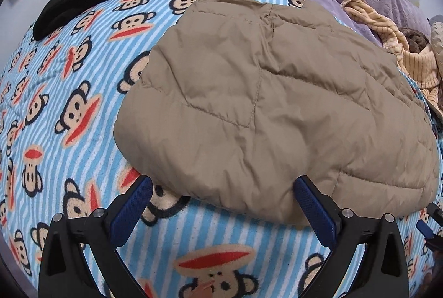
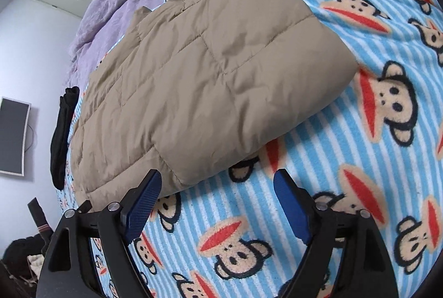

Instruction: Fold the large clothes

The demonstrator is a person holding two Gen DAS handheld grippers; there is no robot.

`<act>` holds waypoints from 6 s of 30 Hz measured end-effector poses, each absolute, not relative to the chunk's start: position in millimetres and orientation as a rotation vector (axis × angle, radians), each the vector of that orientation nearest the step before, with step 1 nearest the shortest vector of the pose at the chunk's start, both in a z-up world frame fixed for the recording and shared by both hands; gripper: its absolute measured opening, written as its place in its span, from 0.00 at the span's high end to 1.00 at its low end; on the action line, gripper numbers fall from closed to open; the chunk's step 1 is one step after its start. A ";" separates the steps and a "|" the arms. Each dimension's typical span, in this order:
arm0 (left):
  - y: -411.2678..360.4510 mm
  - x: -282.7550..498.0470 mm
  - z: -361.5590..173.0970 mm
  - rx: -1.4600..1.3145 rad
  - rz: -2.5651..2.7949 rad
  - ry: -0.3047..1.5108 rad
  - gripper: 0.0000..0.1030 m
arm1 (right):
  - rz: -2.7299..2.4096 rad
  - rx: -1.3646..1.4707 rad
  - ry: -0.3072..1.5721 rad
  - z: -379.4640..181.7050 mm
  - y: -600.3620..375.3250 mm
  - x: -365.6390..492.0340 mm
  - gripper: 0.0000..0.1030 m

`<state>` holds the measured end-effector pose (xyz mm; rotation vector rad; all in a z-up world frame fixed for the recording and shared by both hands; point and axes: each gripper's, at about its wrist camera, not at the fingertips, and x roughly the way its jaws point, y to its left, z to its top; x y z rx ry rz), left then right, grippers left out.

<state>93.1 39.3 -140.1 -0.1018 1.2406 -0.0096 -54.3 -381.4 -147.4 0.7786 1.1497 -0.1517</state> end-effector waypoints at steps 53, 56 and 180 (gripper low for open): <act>73.6 149.5 -194.1 -0.661 -0.090 1.212 0.41 | -0.013 1.273 1.071 -221.7 -401.0 11.1 0.05; 75.0 147.3 -182.8 -0.624 -0.102 1.194 0.64 | -0.031 1.270 1.068 -219.6 -401.5 5.7 0.47; 35.3 -69.8 -67.7 0.033 -0.073 1.269 0.01 | 0.001 0.605 1.321 -61.6 -282.6 -166.9 0.21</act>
